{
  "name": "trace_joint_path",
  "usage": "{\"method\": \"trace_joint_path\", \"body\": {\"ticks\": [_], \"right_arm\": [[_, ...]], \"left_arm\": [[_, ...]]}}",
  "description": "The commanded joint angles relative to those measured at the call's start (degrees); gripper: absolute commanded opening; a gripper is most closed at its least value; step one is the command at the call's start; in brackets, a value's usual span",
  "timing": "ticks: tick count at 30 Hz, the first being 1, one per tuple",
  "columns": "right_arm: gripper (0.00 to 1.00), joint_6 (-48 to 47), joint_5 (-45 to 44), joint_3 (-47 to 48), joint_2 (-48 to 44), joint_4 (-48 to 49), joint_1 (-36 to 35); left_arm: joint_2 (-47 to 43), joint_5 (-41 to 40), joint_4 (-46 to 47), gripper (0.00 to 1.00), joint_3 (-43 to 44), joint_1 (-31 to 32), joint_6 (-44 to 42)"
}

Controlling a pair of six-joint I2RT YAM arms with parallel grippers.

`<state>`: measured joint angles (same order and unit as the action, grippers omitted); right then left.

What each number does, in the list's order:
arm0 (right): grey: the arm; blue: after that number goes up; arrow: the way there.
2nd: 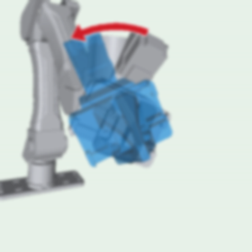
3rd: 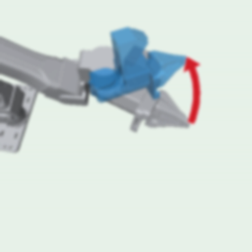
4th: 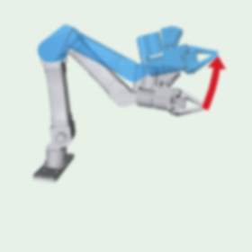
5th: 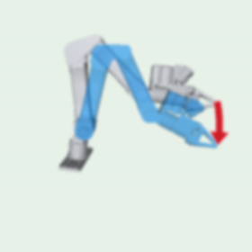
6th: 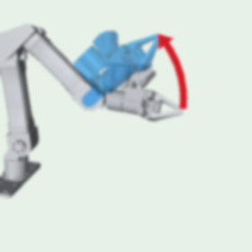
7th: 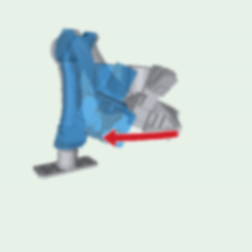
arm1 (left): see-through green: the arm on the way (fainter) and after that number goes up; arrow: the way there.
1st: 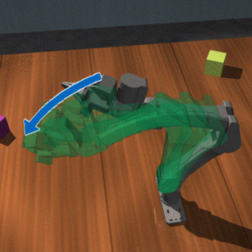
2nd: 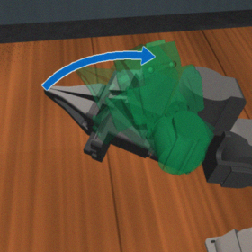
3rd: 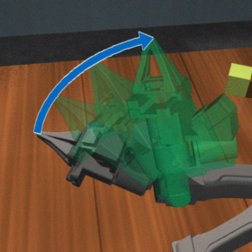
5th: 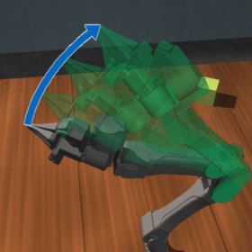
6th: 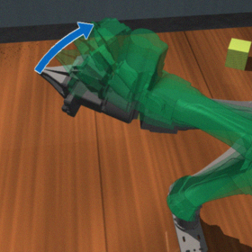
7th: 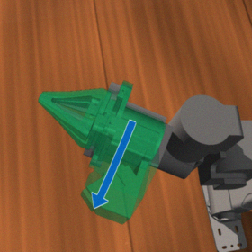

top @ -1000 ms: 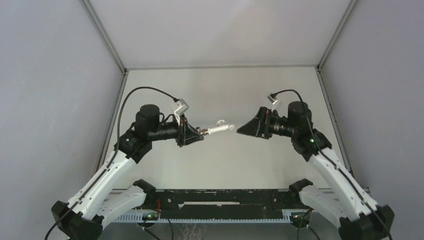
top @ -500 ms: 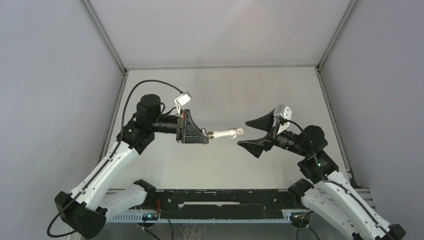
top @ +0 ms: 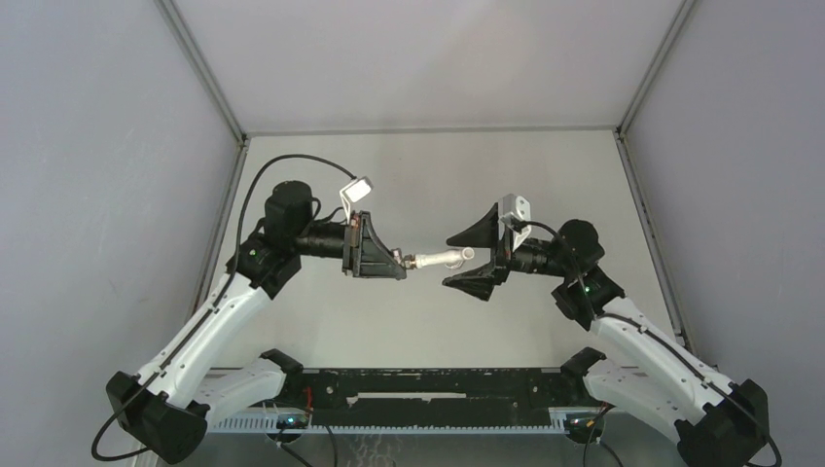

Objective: Install the water faucets

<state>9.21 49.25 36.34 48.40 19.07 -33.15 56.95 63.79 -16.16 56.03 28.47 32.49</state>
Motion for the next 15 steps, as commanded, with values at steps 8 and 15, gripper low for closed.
{"method": "trace_joint_path", "body": {"ticks": [8,15], "right_arm": [[0.73,29.3,6.2,5.7,4.4,6.3,-0.4],[0.79,47.6,7.7,5.7,9.9,11.7,-2.4]], "left_arm": [[-0.7,-16.4,-3.7,0.0,6.0,-0.4,-10.8],[-0.5,-19.1,2.9,0.0,3.7,-0.5,-10.3]]}}
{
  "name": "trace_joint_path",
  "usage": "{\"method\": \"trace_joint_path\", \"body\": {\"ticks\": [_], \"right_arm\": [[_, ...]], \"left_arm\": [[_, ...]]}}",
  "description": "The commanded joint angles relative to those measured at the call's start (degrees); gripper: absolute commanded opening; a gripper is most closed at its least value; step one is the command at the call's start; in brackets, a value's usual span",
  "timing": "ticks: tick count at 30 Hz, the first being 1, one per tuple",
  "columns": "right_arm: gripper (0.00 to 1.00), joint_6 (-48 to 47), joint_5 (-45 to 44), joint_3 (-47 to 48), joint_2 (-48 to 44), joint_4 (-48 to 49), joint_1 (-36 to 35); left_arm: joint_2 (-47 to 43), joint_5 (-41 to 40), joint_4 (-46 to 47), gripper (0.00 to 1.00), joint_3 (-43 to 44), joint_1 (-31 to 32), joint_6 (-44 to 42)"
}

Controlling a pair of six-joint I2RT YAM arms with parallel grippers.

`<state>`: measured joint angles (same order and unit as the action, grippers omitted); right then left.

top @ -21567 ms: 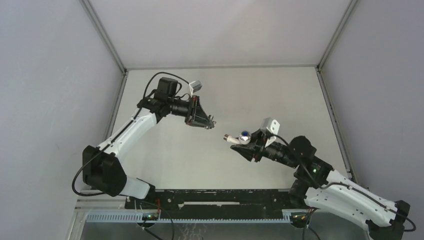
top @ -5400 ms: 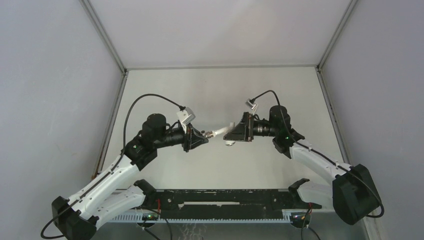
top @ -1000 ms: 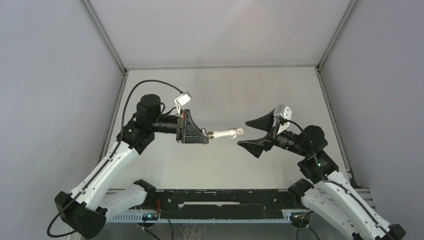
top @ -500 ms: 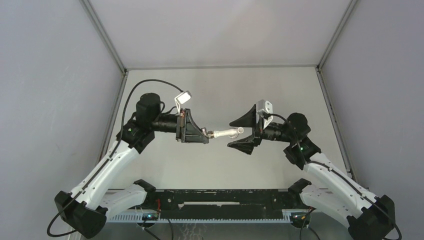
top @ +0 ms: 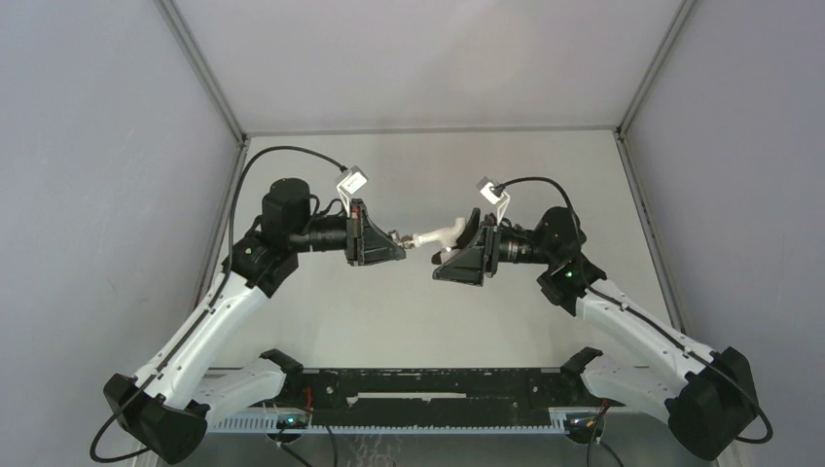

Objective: Install the water faucets

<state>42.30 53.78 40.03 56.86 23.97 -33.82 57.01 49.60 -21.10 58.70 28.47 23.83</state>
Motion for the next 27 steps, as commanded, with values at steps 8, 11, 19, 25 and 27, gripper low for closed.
{"method": "trace_joint_path", "body": {"ticks": [8,11,19,25,27], "right_arm": [[0.79,20.9,2.1,3.1,0.4,8.3,-1.9],[0.78,18.5,1.8,4.9,-1.5,4.3,-1.9],[0.81,6.2,-8.1,9.3,-2.1,-5.5,-2.2],[0.78,-1.6,-10.2,18.0,6.8,-18.6,0.2],[0.77,-2.8,-9.1,19.7,6.7,-22.3,2.1]], "left_arm": [[-0.4,-7.7,3.9,0.0,-0.4,-0.5,-5.8],[0.2,-8.9,1.1,0.0,-0.7,-0.5,-8.2],[3.4,-4.8,-2.2,0.0,-1.7,0.6,-11.6],[4.6,-2.1,-3.6,0.0,-1.3,0.8,-10.7],[4.4,-1.9,-3.9,0.0,-1.2,0.7,-10.2]]}}
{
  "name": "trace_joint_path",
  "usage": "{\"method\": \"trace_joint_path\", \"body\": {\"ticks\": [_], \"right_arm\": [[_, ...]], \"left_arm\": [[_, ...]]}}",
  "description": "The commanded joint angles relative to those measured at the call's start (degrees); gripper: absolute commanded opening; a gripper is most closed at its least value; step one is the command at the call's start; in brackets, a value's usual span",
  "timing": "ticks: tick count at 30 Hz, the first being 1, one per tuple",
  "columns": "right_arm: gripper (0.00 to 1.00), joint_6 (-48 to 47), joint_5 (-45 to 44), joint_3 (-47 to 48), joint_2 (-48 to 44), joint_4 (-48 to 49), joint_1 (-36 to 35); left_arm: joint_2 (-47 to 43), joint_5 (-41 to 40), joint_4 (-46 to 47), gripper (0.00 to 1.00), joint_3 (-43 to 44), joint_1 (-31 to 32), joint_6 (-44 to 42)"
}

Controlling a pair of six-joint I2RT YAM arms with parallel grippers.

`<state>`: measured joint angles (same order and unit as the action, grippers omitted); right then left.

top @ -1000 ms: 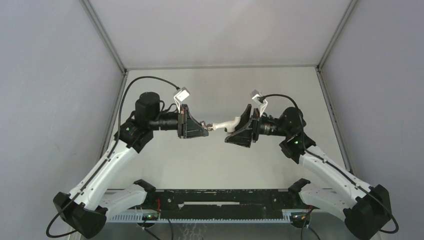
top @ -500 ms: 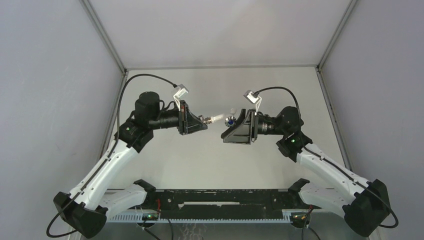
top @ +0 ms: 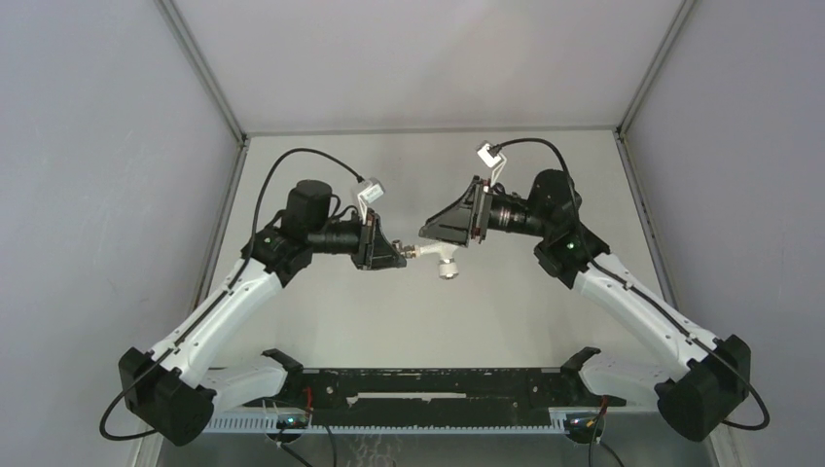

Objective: Install the water faucets

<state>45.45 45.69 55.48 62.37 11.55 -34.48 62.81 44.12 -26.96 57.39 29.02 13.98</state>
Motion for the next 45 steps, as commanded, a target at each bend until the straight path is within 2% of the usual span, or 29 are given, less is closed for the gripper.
{"method": "trace_joint_path", "body": {"ticks": [1,3,6,8,11,14,16,19,21,25,27,30,34,42,45], "right_arm": [[0.77,-7.8,-2.2,4.4,0.0,-11.9,3.4],[0.81,-14.9,-7.5,4.1,-4.9,-16.7,3.2],[0.85,-31.3,-17.2,-1.5,-12.3,-20.4,-0.2],[0.87,-43.7,-22.8,-7.0,-17.7,-19.9,-4.9],[0.93,-50.0,-34.3,-14.4,-25.2,-15.7,-9.7],[0.99,-43.5,-39.9,-18.2,-29.4,-12.4,-7.8],[1.0,-39.4,-30.7,-19.8,-30.2,-12.3,-2.8],[1.0,-25.7,-8.2,-23.5,-28.2,-3.2,6.3],[1.0,-16.7,-1.9,-24.7,-24.8,3.0,9.5],[0.97,-10.7,3.9,-25.1,-18.7,6.2,9.2],[0.97,-9.0,4.7,-26.5,-18.2,10.0,7.5],[0.98,-9.8,0.7,-27.4,-17.7,12.4,2.4],[0.98,-4.5,1.9,-26.9,-14.1,19.9,1.2],[0.95,-2.6,-0.5,-26.5,-14.1,24.7,-3.4],[0.96,-2.5,-2.4,-24.2,-16.5,22.1,-4.7]], "left_arm": [[-1.0,3.7,1.4,0.0,0.3,0.2,0.1],[0.4,5.4,0.0,0.0,1.1,0.1,2.4],[1.7,8.7,-0.8,0.0,1.8,0.0,4.7],[1.0,9.5,-1.1,0.0,2.3,0.0,5.3],[-0.3,9.0,-3.0,0.0,4.1,-0.1,4.6],[-1.7,9.5,-5.4,0.0,5.8,-0.1,1.7],[-2.7,9.1,-6.4,0.0,6.2,-0.1,0.1],[-3.9,8.5,-4.7,0.0,5.7,-0.1,0.8],[-4.0,8.6,-3.1,0.0,5.6,-0.1,1.8],[-4.6,6.8,-0.8,0.0,5.4,0.0,3.0],[-4.8,6.2,0.2,0.0,5.4,0.0,3.8],[-5.3,5.8,3.3,0.0,4.8,0.0,5.3],[-5.1,4.4,3.8,0.0,4.9,-0.1,5.6],[-3.1,1.2,3.2,0.0,4.9,-0.1,5.0],[-2.6,-0.7,0.7,0.0,4.4,-0.1,3.0]]}}
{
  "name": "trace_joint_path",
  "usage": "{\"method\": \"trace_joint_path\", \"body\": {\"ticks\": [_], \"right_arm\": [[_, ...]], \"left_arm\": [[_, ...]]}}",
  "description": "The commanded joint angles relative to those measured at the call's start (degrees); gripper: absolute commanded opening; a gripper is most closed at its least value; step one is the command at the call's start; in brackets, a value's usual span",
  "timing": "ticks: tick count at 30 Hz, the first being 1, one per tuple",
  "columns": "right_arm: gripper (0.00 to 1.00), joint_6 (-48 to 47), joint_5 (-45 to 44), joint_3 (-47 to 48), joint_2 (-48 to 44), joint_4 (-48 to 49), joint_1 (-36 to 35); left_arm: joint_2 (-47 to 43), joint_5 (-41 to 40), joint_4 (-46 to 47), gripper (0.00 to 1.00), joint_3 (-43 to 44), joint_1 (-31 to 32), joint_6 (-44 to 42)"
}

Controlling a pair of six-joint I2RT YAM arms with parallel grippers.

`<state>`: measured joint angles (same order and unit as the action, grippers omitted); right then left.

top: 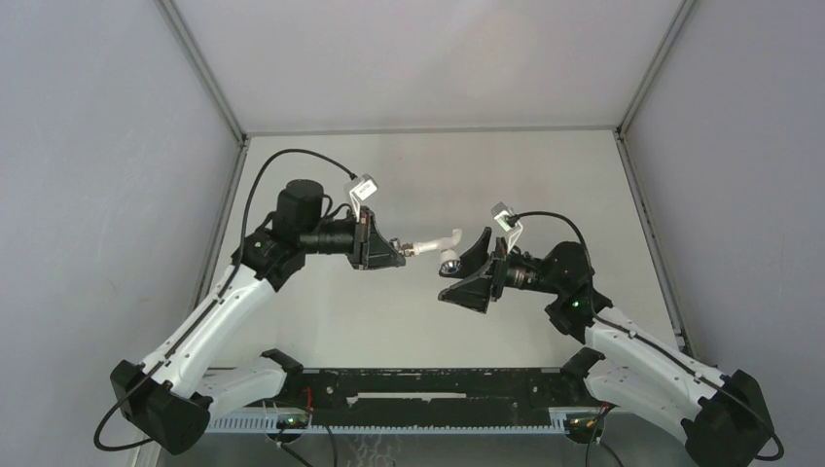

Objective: Install the water faucets

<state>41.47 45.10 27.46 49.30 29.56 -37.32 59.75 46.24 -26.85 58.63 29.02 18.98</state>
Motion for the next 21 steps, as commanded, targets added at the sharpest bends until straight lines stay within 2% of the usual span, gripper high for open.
{"method": "trace_joint_path", "body": {"ticks": [1,5,9,12,14,17,20,21], "right_arm": [[0.96,1.2,-2.6,4.8,-4.0,2.3,-2.2],[0.96,1.6,-7.1,9.2,-3.3,-2.8,-1.8],[0.95,0.0,-9.3,15.0,3.7,-7.4,0.0],[0.91,1.1,-8.6,18.5,9.8,-9.4,3.7],[0.88,2.0,-4.4,21.3,11.0,-12.3,7.0],[0.89,-4.5,-3.4,22.5,7.0,-20.1,9.2],[0.99,-16.3,-7.5,20.2,-0.4,-26.8,8.8],[1.0,-19.2,-9.0,19.2,-2.8,-28.3,8.7]], "left_arm": [[0.8,-2.8,0.0,0.0,2.9,-0.1,-2.6],[2.5,-1.6,-0.9,0.0,1.9,0.6,-4.6],[3.2,1.4,-1.7,0.0,2.3,1.9,-6.3],[3.0,3.3,-1.7,0.0,2.5,2.3,-7.0],[2.7,3.2,-2.1,0.0,2.6,2.3,-6.9],[2.8,5.1,-2.5,0.0,2.5,2.2,-6.5],[2.7,7.8,-2.3,0.0,2.6,2.2,-6.0],[2.5,10.5,-1.0,0.0,2.5,2.2,-5.4]]}}
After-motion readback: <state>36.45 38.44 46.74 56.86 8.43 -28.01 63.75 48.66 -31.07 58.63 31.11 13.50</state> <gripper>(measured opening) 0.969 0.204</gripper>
